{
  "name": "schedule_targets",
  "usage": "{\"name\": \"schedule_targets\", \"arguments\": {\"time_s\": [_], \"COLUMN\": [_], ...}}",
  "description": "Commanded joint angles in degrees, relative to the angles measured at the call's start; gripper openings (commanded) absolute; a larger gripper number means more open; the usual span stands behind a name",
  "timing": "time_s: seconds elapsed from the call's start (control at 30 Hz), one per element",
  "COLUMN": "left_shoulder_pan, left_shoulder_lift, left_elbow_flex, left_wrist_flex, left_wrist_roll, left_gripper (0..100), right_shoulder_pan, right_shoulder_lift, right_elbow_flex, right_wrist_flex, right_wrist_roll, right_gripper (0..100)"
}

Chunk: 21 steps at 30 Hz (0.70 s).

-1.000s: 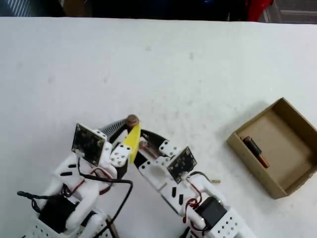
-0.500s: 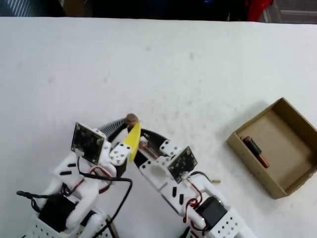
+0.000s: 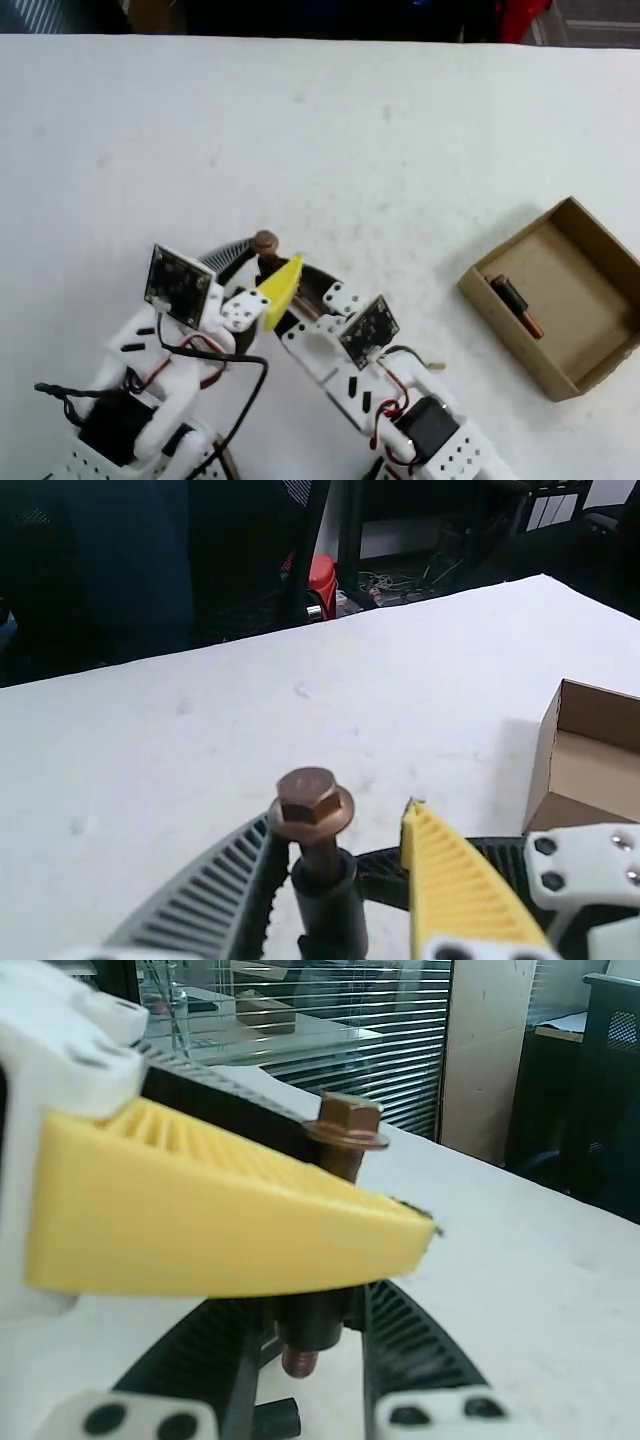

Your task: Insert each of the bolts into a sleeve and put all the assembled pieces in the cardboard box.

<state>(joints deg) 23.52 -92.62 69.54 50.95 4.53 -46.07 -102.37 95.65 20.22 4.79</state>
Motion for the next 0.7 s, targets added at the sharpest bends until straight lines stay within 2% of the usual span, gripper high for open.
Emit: {"name": "schedule_targets", "arguments": {"time_s": [0.0,0.23,0.67], "left_shoulder_pan": [-0.7,-6.8,-7.3], "left_shoulder_lift": [-0.5,-0.5,-0.5], "left_elbow_flex": [-0.4,-0.3,-0.7], "left_wrist_flex": [-2.3,-5.6,-6.0], "left_wrist_roll": [-0.5,-0.6,-0.6], "left_gripper": [21,21,21], "right_shoulder_pan": [0.2,0.2,0.2], "right_shoulder_lift": [-0.9,-0.9,-0.9], "right_elbow_flex": [-1.1,-1.1,-1.1], "right_wrist_flex": [-1.2,-1.2,-1.2], "right_wrist_roll": [0.1,0.1,0.1], "right_gripper": [1.7,1.7,1.7]}}
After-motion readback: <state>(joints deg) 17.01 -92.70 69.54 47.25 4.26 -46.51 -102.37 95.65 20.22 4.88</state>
